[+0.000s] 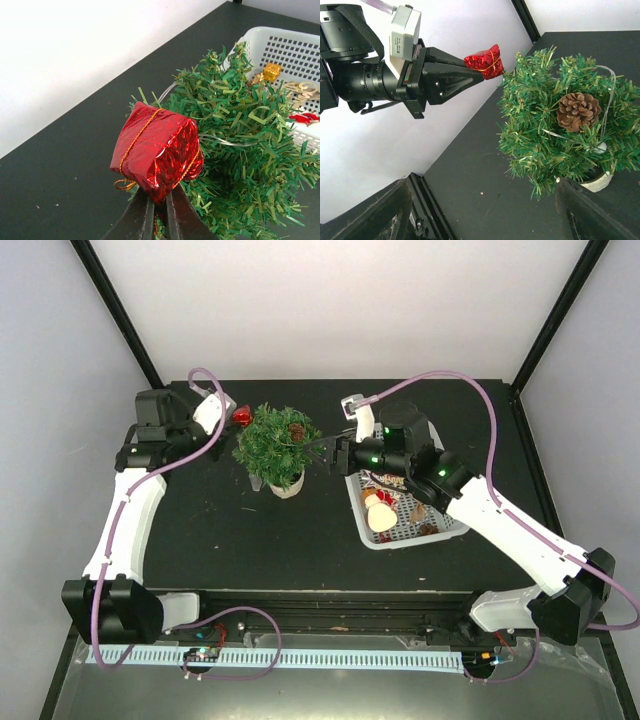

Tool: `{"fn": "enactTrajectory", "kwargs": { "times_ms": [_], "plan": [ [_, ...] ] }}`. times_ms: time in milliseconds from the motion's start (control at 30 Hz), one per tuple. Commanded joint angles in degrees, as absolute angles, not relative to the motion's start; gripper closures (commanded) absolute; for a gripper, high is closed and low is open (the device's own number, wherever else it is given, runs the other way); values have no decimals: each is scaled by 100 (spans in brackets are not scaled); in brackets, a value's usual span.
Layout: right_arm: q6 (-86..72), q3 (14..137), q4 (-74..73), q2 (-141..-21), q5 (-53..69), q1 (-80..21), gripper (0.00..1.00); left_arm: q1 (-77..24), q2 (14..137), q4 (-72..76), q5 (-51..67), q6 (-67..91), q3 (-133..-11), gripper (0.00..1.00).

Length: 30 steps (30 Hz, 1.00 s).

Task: Decorate the small christmas tree

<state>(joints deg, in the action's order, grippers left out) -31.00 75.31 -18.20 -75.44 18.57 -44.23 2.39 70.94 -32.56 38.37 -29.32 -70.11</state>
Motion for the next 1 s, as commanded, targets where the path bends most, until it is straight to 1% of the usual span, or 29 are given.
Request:
{"fn": "enactTrajectory", "kwargs": {
  "times_ms": [0,367,967],
  "plan": [
    [-3129,7469,-1566,-7532,1944,-4341,21,80,7143,-3149,3513,-2926,-7216,98],
    [-3213,7240,-1434,-7536,2062,-4243,21,-251,6868,-2954,3309,-2974,-6750,97],
    [-3207,7075,-1425,-7522,2123,-4186,20,-648,6950,-2795,3004,-3015,-6368,96]
  ]
}}
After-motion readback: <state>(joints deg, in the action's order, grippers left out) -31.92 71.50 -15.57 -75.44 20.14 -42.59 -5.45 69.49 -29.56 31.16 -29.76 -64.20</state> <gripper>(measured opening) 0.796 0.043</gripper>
